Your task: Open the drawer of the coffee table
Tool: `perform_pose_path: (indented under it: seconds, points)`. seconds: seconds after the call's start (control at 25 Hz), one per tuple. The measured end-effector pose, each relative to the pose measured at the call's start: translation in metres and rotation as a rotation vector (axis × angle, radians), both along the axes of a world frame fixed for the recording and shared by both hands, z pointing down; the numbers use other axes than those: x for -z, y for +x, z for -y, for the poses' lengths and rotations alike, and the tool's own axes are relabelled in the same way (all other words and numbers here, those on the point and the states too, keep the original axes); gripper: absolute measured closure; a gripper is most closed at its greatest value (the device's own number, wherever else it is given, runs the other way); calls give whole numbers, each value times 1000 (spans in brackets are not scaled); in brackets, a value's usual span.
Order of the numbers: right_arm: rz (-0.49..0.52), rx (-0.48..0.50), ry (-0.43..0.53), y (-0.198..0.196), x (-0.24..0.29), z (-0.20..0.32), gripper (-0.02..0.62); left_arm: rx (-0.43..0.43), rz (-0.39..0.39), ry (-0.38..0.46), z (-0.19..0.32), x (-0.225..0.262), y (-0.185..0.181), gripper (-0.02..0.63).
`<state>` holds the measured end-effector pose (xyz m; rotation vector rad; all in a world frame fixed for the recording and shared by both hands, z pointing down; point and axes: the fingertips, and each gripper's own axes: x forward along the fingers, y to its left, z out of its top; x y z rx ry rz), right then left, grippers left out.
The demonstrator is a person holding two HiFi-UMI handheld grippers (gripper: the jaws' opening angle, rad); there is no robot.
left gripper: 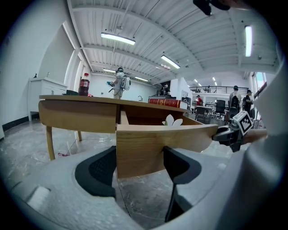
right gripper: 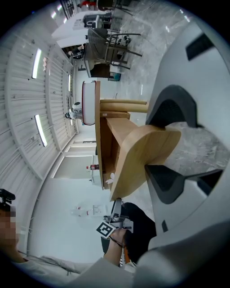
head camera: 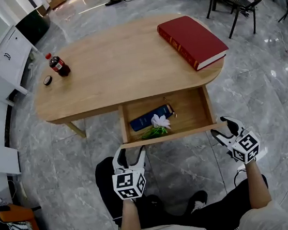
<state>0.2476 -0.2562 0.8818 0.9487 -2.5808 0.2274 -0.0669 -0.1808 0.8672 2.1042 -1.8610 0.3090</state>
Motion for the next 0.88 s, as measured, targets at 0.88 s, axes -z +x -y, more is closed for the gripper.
perform_pose_path:
  seconds: [0.88]
  points:
    - [-76,-221,-83,43,96,-9,333,20,19,-272,-31,101,22,293]
